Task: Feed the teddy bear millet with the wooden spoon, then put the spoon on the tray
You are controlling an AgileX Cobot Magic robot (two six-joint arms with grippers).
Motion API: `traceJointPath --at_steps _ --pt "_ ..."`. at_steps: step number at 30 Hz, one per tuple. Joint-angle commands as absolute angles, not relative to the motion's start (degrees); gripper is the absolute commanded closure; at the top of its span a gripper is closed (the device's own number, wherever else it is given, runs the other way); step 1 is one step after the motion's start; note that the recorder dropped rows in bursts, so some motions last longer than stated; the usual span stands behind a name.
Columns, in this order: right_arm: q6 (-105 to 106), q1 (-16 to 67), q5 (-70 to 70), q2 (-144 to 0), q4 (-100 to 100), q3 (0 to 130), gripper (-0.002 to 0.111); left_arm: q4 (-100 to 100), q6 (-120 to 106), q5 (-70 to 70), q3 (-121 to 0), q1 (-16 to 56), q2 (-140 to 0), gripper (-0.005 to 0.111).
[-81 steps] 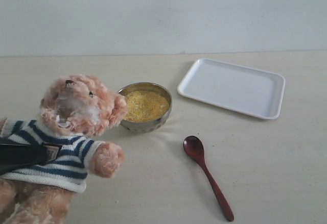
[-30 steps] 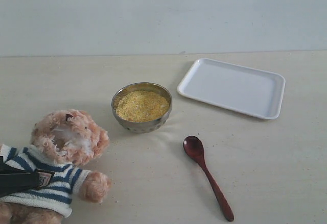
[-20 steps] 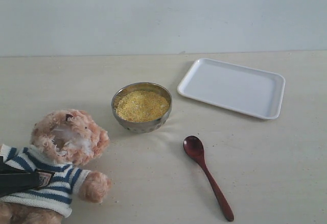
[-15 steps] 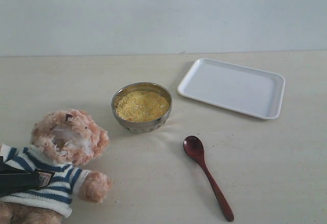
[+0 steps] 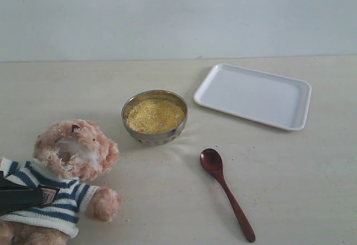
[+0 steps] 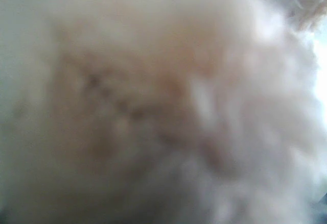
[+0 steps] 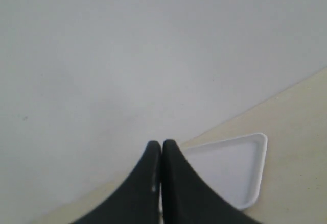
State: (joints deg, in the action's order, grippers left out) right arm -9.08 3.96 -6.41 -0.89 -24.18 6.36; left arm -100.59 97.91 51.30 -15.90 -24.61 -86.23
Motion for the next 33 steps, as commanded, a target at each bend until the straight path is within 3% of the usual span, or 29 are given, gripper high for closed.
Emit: traceJointPath --at_steps 1,5,7,9,12,13,18,25,33 --pt "6.08 4.00 -21.14 -6.39 -23.96 14.98 0.108 -99.95 97.44 52.42 -15.68 -24.78 -85.73 0.100" --pt "20.94 4.00 -35.07 -17.18 -24.48 23.70 0.106 -99.95 97.44 52.42 -15.68 -24.78 -85.73 0.100" --pt "23.39 4.85 -37.85 -22.24 -23.93 26.81 0.098 -99.95 97.44 52.42 -15.68 -24.78 -85.73 0.100" --pt "23.39 6.51 -38.94 -27.57 -23.29 29.08 0.079 -99.95 97.33 52.42 -15.68 -24.78 -85.73 0.100" --pt "23.53 8.49 -39.57 -35.09 -23.29 30.00 0.041 -99.95 97.33 52.42 -15.68 -24.78 -85.73 0.100" --pt "23.53 9.04 -40.43 -37.94 -23.29 30.00 0.038 -99.95 97.33 52.42 -15.68 -24.78 -85.73 0.100" --pt "26.21 11.11 -42.40 -54.02 -23.41 29.89 0.054 -99.95 97.33 52.42 -15.68 -24.78 -85.73 0.100" --pt "25.42 17.29 -39.43 -70.31 -23.42 31.67 0.049 -99.95 97.33 52.42 -15.68 -24.78 -85.73 0.100" --pt "22.30 22.98 -36.18 -75.37 -20.09 32.71 0.047 -99.95 97.33 52.42 -15.68 -24.78 -85.73 0.100"
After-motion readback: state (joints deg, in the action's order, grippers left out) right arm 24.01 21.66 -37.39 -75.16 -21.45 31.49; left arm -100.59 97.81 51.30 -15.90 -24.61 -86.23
